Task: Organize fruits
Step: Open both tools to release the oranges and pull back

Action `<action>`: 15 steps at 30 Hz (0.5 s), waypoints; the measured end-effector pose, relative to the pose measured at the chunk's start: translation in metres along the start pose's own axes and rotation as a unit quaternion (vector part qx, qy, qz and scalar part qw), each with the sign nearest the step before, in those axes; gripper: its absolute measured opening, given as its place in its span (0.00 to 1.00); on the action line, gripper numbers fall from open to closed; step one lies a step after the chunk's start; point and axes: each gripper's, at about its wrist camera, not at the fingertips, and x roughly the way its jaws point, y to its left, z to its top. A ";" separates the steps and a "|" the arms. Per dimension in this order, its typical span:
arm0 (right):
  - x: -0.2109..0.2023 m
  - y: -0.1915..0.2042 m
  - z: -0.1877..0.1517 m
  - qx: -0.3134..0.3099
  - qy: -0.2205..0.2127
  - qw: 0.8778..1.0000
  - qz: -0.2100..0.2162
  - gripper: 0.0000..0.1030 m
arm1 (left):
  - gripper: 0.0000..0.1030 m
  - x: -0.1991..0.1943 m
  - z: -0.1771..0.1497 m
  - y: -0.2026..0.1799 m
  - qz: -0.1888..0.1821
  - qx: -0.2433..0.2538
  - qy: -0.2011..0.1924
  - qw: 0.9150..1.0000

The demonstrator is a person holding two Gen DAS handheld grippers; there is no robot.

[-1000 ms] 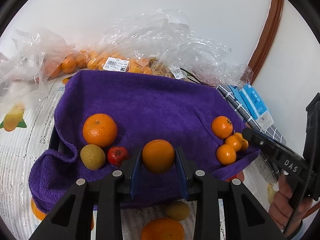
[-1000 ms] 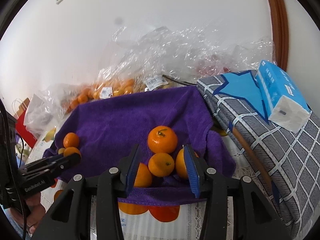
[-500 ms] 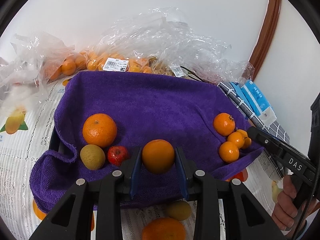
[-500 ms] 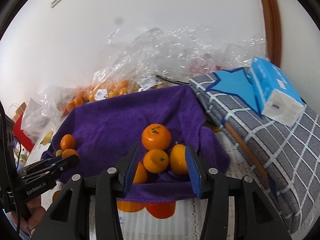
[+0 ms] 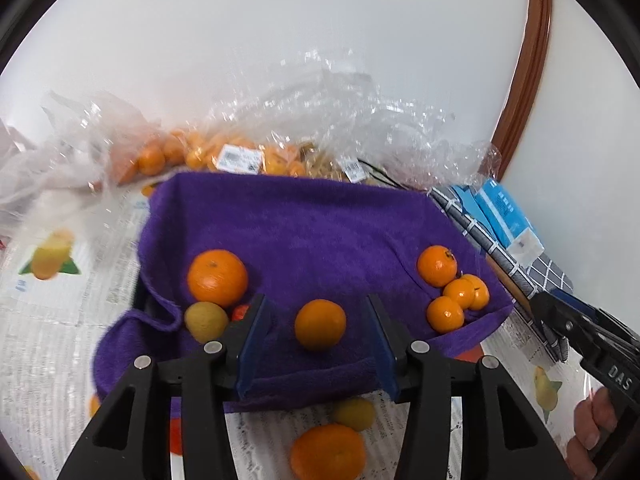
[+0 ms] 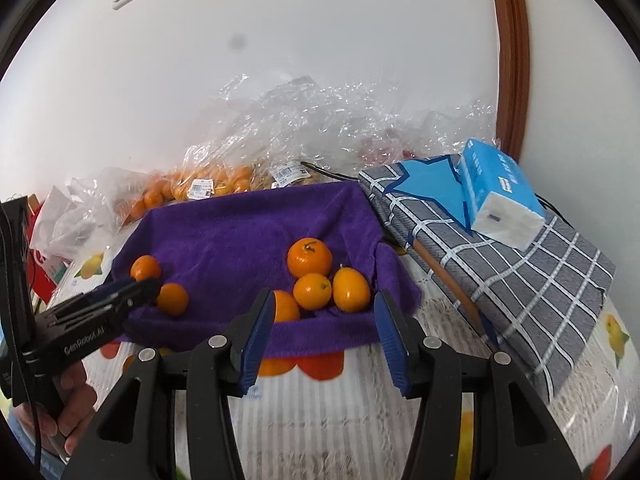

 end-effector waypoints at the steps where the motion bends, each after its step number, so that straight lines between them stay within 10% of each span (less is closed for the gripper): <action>1: -0.004 0.002 -0.002 -0.001 0.001 1.000 -0.003 0.50 | 0.45 -0.003 0.000 0.000 0.002 0.003 -0.003 1.000; 15: -0.012 0.038 -0.036 -0.005 0.046 0.999 0.028 0.48 | 0.46 -0.076 -0.045 0.068 0.062 -0.019 0.016 0.998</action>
